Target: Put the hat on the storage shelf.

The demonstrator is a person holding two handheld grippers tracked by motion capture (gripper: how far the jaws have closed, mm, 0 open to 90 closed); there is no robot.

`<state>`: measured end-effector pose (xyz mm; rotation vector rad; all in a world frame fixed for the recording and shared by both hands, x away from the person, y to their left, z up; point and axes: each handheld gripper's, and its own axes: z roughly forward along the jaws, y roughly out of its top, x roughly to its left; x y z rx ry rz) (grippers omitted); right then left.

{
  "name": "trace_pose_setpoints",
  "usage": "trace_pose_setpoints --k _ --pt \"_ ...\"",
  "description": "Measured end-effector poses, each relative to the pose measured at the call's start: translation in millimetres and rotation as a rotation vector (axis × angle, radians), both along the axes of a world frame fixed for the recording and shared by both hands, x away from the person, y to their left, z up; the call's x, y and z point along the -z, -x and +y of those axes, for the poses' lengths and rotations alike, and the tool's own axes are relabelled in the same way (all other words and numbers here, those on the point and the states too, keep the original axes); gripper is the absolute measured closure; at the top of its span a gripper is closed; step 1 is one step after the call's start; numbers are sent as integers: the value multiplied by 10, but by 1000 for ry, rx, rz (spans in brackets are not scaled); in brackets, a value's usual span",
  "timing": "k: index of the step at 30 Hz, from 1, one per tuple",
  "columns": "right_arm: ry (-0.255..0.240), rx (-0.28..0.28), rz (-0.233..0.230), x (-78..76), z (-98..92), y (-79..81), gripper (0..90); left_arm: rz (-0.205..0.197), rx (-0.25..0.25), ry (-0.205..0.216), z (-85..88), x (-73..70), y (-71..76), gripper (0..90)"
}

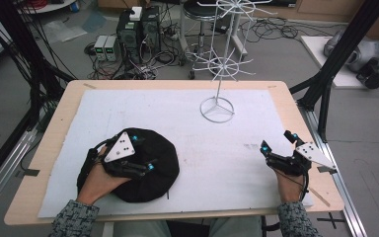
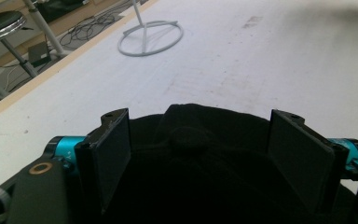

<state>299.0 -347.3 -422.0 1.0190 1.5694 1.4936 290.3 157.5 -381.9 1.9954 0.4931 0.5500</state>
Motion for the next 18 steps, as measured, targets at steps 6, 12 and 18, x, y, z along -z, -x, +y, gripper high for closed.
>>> trace_pose_setpoints --k 6,12,18 --pt "-7 3 12 6 -9 -2 52 0 -19 -43 -10 33 -11 243" --pt "-4 0 1 -2 -11 2 52 36 -45 -119 -24 67 -42 294" --pt "-5 0 0 -1 -11 1 53 54 -63 -159 -45 100 -54 350"
